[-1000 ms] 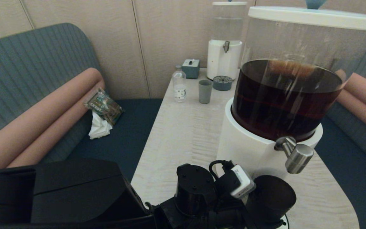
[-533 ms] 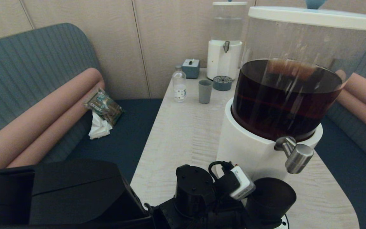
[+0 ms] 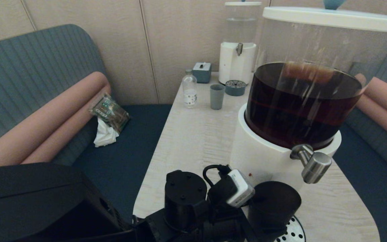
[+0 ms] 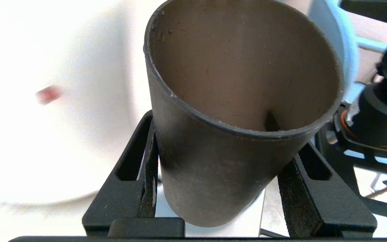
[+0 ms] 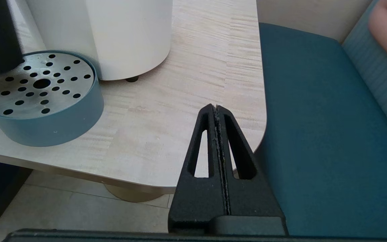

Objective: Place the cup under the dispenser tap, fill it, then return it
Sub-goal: Place the cup next to the water dispenser

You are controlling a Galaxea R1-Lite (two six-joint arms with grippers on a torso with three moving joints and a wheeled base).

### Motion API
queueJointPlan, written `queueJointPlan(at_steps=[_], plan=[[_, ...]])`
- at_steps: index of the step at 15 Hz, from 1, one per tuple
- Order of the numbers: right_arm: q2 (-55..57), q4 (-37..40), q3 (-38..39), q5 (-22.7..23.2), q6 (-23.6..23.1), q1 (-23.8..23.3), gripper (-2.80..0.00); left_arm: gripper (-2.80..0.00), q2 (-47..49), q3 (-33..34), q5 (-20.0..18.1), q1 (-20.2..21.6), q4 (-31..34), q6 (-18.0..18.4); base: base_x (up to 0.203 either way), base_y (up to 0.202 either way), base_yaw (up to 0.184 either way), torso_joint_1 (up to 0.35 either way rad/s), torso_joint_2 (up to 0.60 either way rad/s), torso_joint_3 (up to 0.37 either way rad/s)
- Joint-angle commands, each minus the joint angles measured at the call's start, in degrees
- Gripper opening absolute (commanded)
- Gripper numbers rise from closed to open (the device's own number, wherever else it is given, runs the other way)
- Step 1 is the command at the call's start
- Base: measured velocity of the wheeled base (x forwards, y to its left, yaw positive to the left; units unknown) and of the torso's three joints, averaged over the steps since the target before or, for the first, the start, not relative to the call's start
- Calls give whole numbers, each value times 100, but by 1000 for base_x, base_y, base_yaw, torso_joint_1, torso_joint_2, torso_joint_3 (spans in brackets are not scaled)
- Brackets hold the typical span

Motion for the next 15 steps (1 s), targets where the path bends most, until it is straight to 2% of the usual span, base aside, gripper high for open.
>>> queueJointPlan(at_steps=[1,6,10,12,15], plan=[[-11,0,53,7,-4,0,-280,-280,-275,216,27,99,-39,-22,0,0,0,0,0,0],[-11,0,53,7,-4,0,-280,-280,-868,596,255,717,-16,-170,0,0,0,0,0,0],[-11,0,53,-2,-4,0,-280,-280,-1102,739,255,1788,-33,-152,0,0,0,0,0,0],[-11,0,53,7,-4,0,-280,-280,-1048,569,243,2370,-41,-131,0,0,0,0,0,0],[-11,0,53,7,-4,0,-280,-280,-594,-268,239,2937,-60,-162,0,0,0,0,0,0]])
